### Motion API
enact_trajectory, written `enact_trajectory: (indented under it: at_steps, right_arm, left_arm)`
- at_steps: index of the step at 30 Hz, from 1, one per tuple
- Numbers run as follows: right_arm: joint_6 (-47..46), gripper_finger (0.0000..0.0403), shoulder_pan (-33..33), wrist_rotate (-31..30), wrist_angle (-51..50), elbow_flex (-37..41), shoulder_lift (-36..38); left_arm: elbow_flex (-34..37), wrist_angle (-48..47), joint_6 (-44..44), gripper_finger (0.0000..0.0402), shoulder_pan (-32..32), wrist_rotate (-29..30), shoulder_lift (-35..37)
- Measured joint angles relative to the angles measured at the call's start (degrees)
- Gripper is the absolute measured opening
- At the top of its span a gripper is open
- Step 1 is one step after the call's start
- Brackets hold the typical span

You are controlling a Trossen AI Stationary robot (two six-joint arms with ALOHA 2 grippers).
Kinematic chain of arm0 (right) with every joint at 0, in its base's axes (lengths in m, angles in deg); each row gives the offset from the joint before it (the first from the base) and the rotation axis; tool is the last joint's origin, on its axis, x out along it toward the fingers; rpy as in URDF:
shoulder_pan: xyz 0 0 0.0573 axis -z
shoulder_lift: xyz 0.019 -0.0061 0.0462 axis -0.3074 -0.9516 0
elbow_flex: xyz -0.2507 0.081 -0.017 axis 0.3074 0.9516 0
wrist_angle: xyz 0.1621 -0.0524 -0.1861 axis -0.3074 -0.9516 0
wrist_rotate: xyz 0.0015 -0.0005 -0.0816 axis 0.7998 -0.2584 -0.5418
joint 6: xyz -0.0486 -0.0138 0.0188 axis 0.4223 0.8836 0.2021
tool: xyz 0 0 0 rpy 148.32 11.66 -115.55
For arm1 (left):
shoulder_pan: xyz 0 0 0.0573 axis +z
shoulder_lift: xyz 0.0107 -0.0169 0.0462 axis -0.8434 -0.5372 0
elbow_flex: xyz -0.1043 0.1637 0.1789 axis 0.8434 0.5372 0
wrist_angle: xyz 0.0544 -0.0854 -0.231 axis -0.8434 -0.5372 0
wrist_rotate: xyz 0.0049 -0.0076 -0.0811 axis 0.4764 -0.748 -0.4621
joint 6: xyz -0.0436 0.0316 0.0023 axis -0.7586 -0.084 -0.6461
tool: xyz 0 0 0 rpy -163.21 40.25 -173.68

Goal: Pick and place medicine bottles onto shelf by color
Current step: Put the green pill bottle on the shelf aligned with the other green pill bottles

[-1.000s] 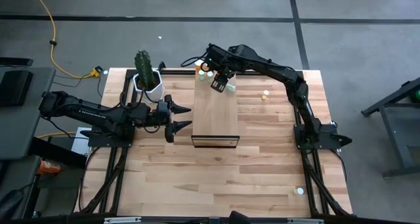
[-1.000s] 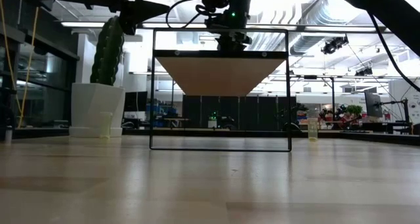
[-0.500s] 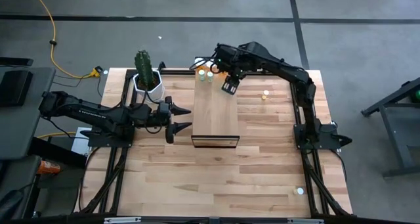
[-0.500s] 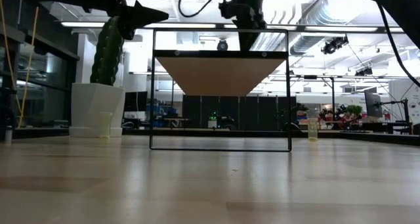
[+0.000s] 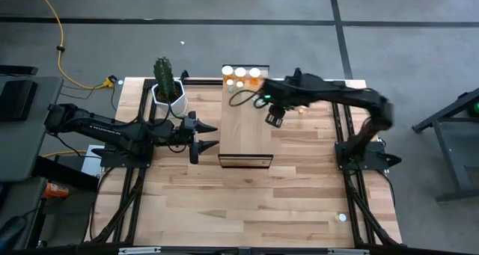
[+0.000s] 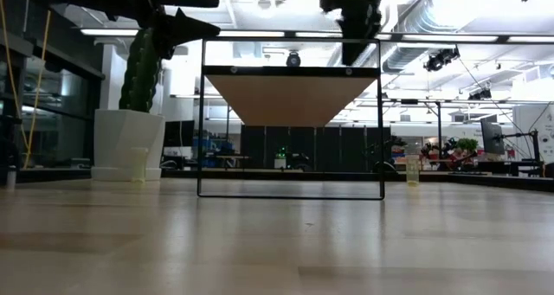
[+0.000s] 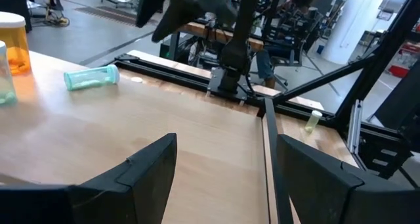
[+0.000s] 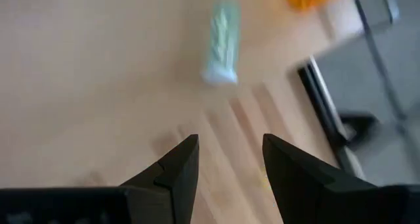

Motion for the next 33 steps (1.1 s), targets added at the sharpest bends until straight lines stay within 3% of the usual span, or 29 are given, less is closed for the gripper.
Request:
enact_trajectory:
  at_steps: [3,6,15,23,33]
  right_arm:
    - [-0.09,0.0161,0.07,3.85,15.33,9.96,8.89]
    - [-0.44,0.0161,1.34,6.43,23.19,14.1,11.42]
    - [-0.42,0.0161,6.61,7.75,21.59,12.56,4.92]
    - [0.05,0.0164,7.34,10.35,23.03,12.47,2.32]
    - [-0.06,0.0222,7.3,10.74,24.14,12.47,1.26]
  left_arm:
    - [0.0,0.36,0.0,0.025,-0.34,1.14,0.0]
    - [0.0,1.75,0.0,0.025,-0.32,1.48,0.0]
    - [0.0,1.29,0.0,0.025,-0.28,1.23,0.0]
    - [0.0,1.19,-0.05,0.025,-0.32,1.21,0.0]
    - [0.0,0.66,-0.18,0.025,-0.32,1.19,0.0]
